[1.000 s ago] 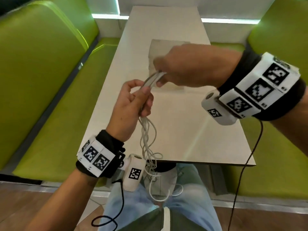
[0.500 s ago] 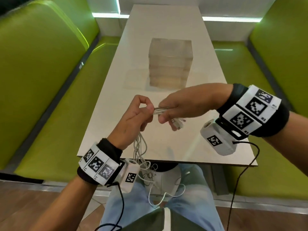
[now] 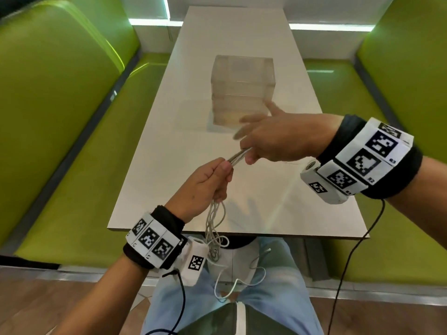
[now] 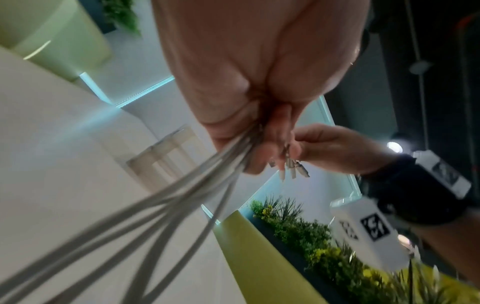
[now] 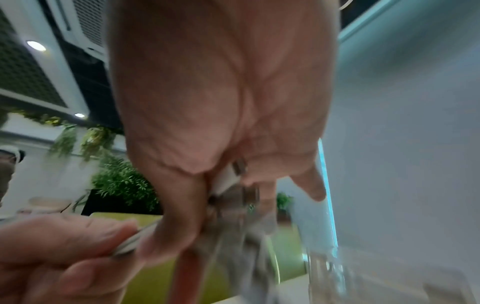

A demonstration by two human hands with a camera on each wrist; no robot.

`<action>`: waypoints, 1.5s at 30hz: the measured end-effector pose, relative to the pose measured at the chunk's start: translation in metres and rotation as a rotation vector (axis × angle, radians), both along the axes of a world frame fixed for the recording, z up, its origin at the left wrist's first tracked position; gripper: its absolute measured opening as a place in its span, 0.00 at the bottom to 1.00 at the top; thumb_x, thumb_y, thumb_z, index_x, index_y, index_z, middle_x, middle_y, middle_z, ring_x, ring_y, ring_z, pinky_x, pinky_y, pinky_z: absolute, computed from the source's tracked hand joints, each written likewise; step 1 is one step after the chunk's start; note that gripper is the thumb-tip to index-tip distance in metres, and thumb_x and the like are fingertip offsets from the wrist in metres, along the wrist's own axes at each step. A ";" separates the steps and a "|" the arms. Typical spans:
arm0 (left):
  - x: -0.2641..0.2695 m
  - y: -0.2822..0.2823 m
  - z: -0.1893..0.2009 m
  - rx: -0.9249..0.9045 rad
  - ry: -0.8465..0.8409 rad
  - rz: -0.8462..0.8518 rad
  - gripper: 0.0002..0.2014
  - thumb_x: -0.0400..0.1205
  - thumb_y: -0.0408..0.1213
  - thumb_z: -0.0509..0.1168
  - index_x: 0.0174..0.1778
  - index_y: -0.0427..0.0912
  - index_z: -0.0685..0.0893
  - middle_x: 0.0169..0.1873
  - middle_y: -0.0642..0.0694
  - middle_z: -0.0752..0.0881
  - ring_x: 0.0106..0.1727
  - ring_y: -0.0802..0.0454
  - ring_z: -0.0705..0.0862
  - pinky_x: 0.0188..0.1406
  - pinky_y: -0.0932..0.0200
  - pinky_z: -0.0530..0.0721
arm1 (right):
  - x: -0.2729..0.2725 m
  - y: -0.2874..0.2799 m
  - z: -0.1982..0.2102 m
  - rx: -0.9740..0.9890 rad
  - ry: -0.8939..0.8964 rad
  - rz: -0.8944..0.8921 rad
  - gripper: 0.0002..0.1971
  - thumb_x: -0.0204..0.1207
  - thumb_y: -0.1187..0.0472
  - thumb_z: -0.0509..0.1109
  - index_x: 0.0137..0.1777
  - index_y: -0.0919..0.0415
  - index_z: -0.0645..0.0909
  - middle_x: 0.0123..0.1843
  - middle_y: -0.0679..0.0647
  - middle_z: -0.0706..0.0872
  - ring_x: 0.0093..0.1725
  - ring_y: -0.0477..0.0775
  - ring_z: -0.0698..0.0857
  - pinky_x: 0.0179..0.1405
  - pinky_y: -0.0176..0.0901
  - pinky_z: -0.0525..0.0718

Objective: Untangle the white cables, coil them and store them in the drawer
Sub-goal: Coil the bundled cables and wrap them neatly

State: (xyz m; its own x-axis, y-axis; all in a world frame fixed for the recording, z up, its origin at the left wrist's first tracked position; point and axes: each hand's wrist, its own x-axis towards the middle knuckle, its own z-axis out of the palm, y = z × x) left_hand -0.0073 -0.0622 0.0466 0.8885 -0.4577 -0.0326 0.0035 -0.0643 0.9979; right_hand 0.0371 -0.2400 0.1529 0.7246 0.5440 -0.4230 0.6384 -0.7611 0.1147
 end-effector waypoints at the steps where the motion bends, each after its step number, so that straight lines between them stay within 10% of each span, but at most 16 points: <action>1: 0.000 -0.002 -0.001 -0.009 0.000 0.031 0.16 0.85 0.47 0.53 0.36 0.41 0.73 0.22 0.49 0.67 0.24 0.51 0.65 0.28 0.57 0.69 | -0.001 0.000 0.002 -0.086 -0.013 -0.005 0.17 0.79 0.49 0.64 0.66 0.52 0.76 0.82 0.54 0.62 0.84 0.59 0.46 0.77 0.75 0.38; 4: 0.000 -0.002 0.002 -0.011 -0.026 0.071 0.16 0.84 0.47 0.54 0.35 0.42 0.73 0.25 0.44 0.64 0.27 0.49 0.64 0.26 0.60 0.67 | -0.007 0.004 0.003 -0.052 0.033 0.033 0.42 0.73 0.36 0.64 0.82 0.51 0.53 0.86 0.54 0.42 0.83 0.57 0.35 0.79 0.69 0.36; 6: 0.000 0.003 0.005 -0.023 -0.055 0.081 0.15 0.84 0.47 0.54 0.34 0.44 0.74 0.25 0.47 0.66 0.26 0.51 0.65 0.26 0.60 0.68 | -0.008 0.007 -0.001 0.136 0.129 0.018 0.27 0.79 0.42 0.62 0.74 0.53 0.66 0.79 0.54 0.68 0.80 0.56 0.64 0.80 0.59 0.59; 8: -0.001 0.008 0.007 -0.030 -0.077 0.090 0.15 0.85 0.45 0.54 0.34 0.43 0.74 0.25 0.47 0.66 0.26 0.49 0.65 0.26 0.59 0.67 | -0.007 0.007 -0.003 0.350 0.243 -0.060 0.07 0.84 0.54 0.58 0.54 0.54 0.76 0.50 0.50 0.86 0.45 0.48 0.84 0.51 0.43 0.79; 11: -0.003 0.012 0.008 -0.025 -0.094 0.092 0.15 0.85 0.45 0.54 0.35 0.41 0.74 0.25 0.44 0.65 0.27 0.48 0.64 0.26 0.58 0.67 | -0.006 0.001 -0.001 0.472 0.378 -0.175 0.12 0.85 0.57 0.55 0.48 0.60 0.78 0.32 0.49 0.82 0.30 0.49 0.80 0.33 0.37 0.77; 17: -0.007 0.013 0.006 0.030 -0.180 0.074 0.14 0.83 0.50 0.57 0.39 0.48 0.81 0.21 0.57 0.69 0.22 0.58 0.67 0.24 0.67 0.68 | -0.013 0.000 0.004 0.428 0.396 -0.199 0.13 0.84 0.54 0.55 0.45 0.58 0.79 0.30 0.49 0.78 0.23 0.45 0.73 0.27 0.36 0.74; 21: -0.008 0.014 0.006 0.191 -0.383 0.096 0.12 0.81 0.53 0.59 0.58 0.56 0.80 0.29 0.52 0.76 0.27 0.57 0.70 0.26 0.63 0.70 | -0.014 0.002 0.006 0.449 0.380 -0.191 0.15 0.84 0.52 0.56 0.43 0.57 0.79 0.31 0.50 0.77 0.23 0.44 0.72 0.21 0.27 0.70; 25: -0.010 0.013 0.008 0.192 -0.574 0.276 0.08 0.85 0.43 0.58 0.48 0.48 0.81 0.28 0.57 0.79 0.25 0.60 0.70 0.26 0.69 0.67 | -0.014 0.005 0.002 0.467 0.498 -0.250 0.18 0.84 0.48 0.56 0.43 0.60 0.79 0.30 0.50 0.81 0.24 0.44 0.77 0.27 0.32 0.77; 32: -0.004 0.005 0.025 -0.109 -0.417 0.431 0.10 0.87 0.36 0.53 0.41 0.42 0.76 0.29 0.50 0.75 0.29 0.56 0.71 0.30 0.62 0.73 | -0.039 0.033 -0.044 0.937 0.421 -0.293 0.15 0.85 0.51 0.55 0.49 0.64 0.70 0.28 0.48 0.75 0.26 0.46 0.73 0.33 0.47 0.75; 37: -0.002 -0.002 0.021 -0.139 -0.335 0.457 0.10 0.87 0.33 0.52 0.46 0.40 0.79 0.46 0.45 0.87 0.50 0.49 0.86 0.45 0.59 0.83 | -0.042 0.055 -0.071 1.004 0.409 -0.351 0.16 0.87 0.57 0.51 0.38 0.60 0.69 0.28 0.50 0.73 0.26 0.48 0.69 0.30 0.36 0.70; 41: -0.006 -0.002 0.022 -0.286 -0.108 0.404 0.11 0.88 0.31 0.51 0.45 0.41 0.77 0.38 0.48 0.90 0.40 0.50 0.90 0.23 0.55 0.84 | -0.039 0.057 -0.075 0.893 0.408 -0.363 0.20 0.87 0.55 0.51 0.31 0.53 0.69 0.31 0.49 0.74 0.30 0.45 0.72 0.34 0.35 0.71; 45: -0.007 -0.002 0.023 -0.421 0.046 0.376 0.12 0.88 0.33 0.49 0.43 0.39 0.76 0.31 0.49 0.85 0.34 0.54 0.86 0.26 0.60 0.86 | -0.034 0.051 -0.082 0.880 0.402 -0.296 0.17 0.85 0.51 0.55 0.63 0.59 0.78 0.59 0.53 0.77 0.61 0.48 0.75 0.64 0.39 0.71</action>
